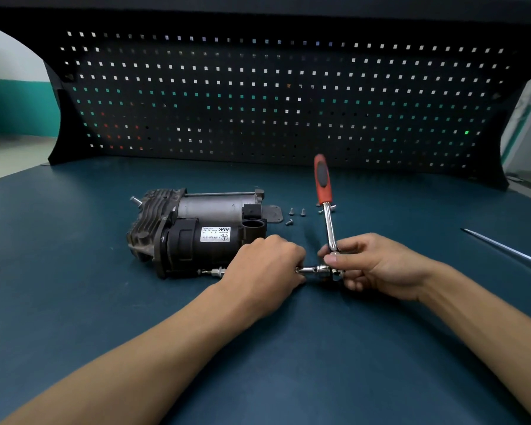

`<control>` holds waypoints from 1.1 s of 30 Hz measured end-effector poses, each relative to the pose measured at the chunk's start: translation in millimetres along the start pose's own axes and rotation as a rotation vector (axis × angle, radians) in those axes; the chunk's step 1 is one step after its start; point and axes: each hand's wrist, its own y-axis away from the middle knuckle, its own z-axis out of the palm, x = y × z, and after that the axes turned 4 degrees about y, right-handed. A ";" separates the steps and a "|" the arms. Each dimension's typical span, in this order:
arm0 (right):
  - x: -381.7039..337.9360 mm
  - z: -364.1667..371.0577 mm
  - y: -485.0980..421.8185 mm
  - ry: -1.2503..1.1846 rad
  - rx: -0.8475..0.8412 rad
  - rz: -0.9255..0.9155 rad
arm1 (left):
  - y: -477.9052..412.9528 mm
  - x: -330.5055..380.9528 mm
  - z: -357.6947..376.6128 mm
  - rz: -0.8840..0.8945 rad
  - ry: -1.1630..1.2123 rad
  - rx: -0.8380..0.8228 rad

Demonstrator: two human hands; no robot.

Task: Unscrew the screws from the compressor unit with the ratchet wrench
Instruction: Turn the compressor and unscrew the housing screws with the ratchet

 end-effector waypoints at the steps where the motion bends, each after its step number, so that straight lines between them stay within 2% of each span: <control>1: 0.4 -0.2 0.7 -0.008 0.013 -0.017 | -0.1 -0.5 0.1 0.002 0.004 -0.002; 13: 7.3 1.6 1.5 0.146 -0.004 -0.195 | -1.8 -4.1 2.5 0.009 0.024 -0.002; 20: 5.0 7.3 5.8 0.214 0.018 -0.302 | -0.7 -4.8 3.7 0.035 -0.068 0.018; 27: 7.6 7.4 3.9 0.219 0.051 -0.499 | -1.5 -6.1 1.2 0.040 -0.110 0.041; 33: 10.9 5.5 1.5 0.349 0.054 -0.478 | -1.5 -8.1 1.8 0.030 -0.098 0.032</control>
